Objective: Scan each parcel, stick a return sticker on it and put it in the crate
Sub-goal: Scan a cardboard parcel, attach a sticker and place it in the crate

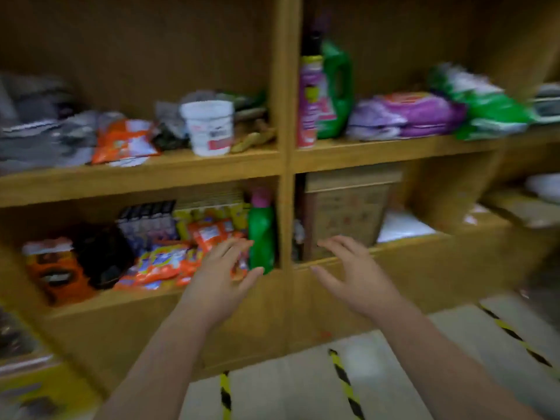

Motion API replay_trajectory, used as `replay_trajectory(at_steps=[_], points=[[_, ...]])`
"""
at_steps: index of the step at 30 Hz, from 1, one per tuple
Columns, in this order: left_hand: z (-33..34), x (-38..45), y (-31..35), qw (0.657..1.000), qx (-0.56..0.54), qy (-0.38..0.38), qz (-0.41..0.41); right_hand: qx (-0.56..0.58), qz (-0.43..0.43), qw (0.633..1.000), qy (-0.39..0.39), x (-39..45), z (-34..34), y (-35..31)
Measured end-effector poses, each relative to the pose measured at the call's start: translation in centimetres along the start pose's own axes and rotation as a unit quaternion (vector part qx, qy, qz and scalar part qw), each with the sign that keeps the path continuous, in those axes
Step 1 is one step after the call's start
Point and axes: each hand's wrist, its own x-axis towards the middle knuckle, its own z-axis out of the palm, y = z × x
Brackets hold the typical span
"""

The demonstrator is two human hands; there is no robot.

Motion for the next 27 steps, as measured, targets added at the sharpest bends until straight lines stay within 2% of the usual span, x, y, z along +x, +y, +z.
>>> replay_trajectory(at_steps=[4, 10, 19, 23, 27], points=[[6.8, 4.1, 13.6, 0.985, -0.068, -0.064, 0.147, -0.044, 0.133, 0.985, 0.099, -9.0, -10.1, 7.4], [15.2, 1.3, 33.4, 0.935, -0.149, -0.139, 0.289, -0.082, 0.286, 0.935, 0.194, -24.7, -21.6, 15.2], [26.1, -12.4, 57.7, 0.859, -0.237, -0.244, 0.382, -0.108, 0.432, 0.857, 0.258, -50.6, -33.2, 21.1], [29.0, -16.5, 64.4, 0.838, -0.238, -0.266, 0.413, -0.112, 0.482, 0.823, 0.280, -57.5, -36.5, 23.3], [32.1, -17.3, 68.9, 0.829, -0.238, -0.271, 0.428, -0.120, 0.497, 0.807, 0.297, -61.1, -38.9, 26.5]])
